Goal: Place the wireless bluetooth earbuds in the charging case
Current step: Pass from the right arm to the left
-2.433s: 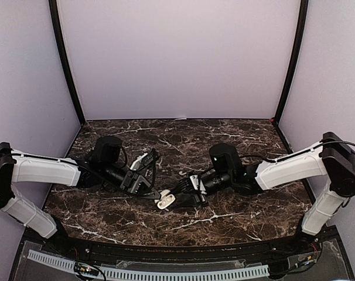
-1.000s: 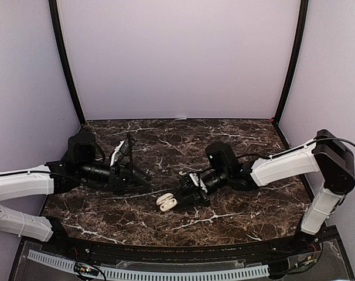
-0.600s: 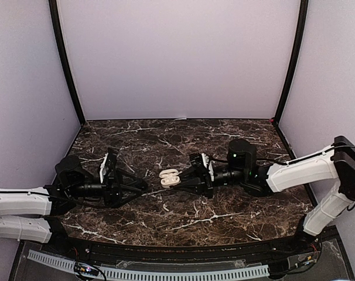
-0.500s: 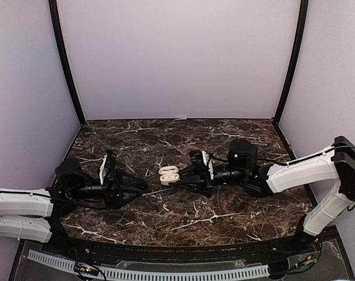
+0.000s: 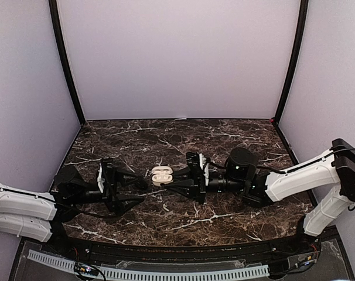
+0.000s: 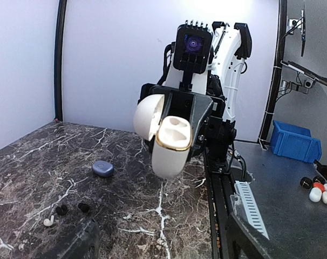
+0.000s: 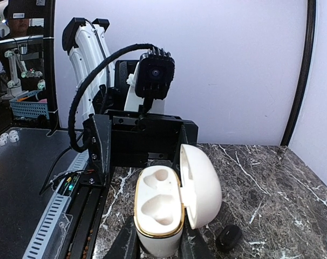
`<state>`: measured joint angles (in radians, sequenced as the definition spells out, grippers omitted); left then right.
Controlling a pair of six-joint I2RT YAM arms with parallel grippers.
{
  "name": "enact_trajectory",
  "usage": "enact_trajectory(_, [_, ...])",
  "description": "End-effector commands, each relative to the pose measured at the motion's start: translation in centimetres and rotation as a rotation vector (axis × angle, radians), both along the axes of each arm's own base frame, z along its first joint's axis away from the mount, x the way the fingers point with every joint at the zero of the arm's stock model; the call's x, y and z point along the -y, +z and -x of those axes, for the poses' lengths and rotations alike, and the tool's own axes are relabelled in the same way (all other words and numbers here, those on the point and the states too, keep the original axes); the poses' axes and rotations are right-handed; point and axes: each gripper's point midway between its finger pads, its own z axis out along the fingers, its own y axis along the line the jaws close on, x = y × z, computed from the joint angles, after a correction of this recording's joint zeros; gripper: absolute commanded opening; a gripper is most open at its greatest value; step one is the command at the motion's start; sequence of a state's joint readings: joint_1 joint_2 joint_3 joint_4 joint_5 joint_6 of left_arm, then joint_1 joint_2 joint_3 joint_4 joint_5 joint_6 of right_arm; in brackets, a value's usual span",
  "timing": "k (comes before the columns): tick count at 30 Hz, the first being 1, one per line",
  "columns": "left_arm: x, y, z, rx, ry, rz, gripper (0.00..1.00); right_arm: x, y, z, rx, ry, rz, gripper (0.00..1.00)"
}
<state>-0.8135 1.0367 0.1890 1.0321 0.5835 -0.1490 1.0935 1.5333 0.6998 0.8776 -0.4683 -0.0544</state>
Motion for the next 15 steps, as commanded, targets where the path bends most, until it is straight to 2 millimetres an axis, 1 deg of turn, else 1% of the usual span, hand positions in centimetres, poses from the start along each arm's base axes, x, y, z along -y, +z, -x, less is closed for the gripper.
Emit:
enact_trajectory(1, [-0.3, 0.1, 1.4, 0.119, -0.044, 0.016, 0.83, 0.1, 1.7, 0.3, 0.028, -0.036, -0.079, 0.17])
enact_trajectory(5, [-0.3, -0.2, 2.0, 0.166, -0.063, 0.014, 0.82, 0.1, 2.1, 0.5, 0.042, -0.043, -0.102, 0.17])
enact_trajectory(12, [-0.1, -1.1, 1.4, 0.212, -0.041, -0.017, 0.82, -0.3, 2.7, 0.4, 0.050, -0.058, -0.121, 0.17])
enact_trajectory(15, [0.0, -1.5, 1.3, 0.231, -0.037, -0.031, 0.82, -0.5, 2.6, 0.3, 0.051, -0.063, -0.119, 0.17])
